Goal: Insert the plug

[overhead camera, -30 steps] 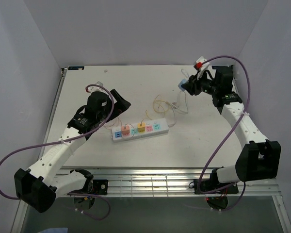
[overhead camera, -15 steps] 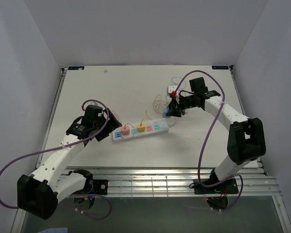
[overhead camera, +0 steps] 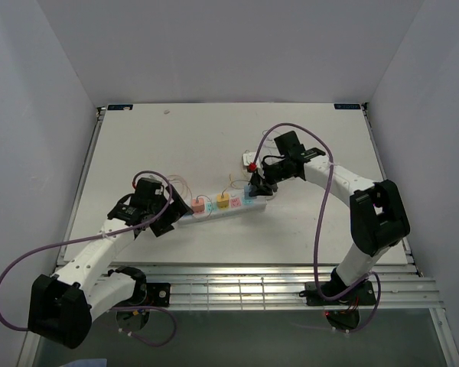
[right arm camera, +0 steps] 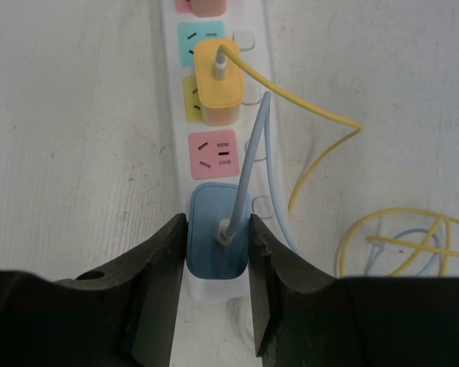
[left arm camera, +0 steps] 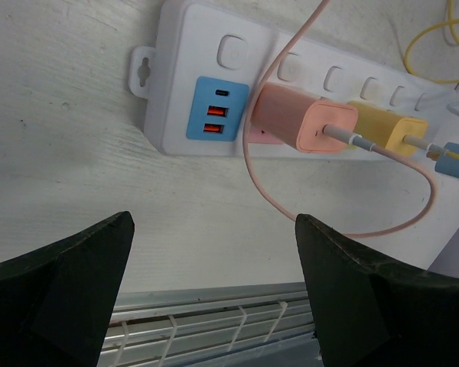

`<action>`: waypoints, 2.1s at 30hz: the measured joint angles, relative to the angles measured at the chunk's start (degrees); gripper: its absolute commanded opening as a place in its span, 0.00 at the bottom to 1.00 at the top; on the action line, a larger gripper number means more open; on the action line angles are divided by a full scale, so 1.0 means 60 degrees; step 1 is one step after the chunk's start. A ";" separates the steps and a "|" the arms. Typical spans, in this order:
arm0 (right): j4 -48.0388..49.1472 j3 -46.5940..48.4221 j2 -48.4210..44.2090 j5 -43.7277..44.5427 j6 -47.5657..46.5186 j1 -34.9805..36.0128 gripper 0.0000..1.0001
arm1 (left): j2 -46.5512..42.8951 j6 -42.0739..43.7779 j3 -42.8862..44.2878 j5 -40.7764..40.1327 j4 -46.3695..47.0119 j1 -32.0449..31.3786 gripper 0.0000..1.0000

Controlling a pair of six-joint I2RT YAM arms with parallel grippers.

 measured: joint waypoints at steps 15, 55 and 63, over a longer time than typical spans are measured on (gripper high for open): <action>-0.0466 0.0372 0.0903 0.0189 -0.1821 0.0379 0.08 | 0.0499 -0.0237 0.0011 -0.0124 0.0397 0.0135 0.98; -0.0648 0.1184 0.1625 0.0379 -0.3002 0.0386 0.08 | 0.1104 -0.0306 -0.0186 0.0113 0.1144 0.0280 0.98; -0.0237 0.0557 0.1319 0.0408 -0.3880 0.0397 0.08 | 0.1169 -0.0361 -0.0186 0.0135 0.1169 0.0306 0.97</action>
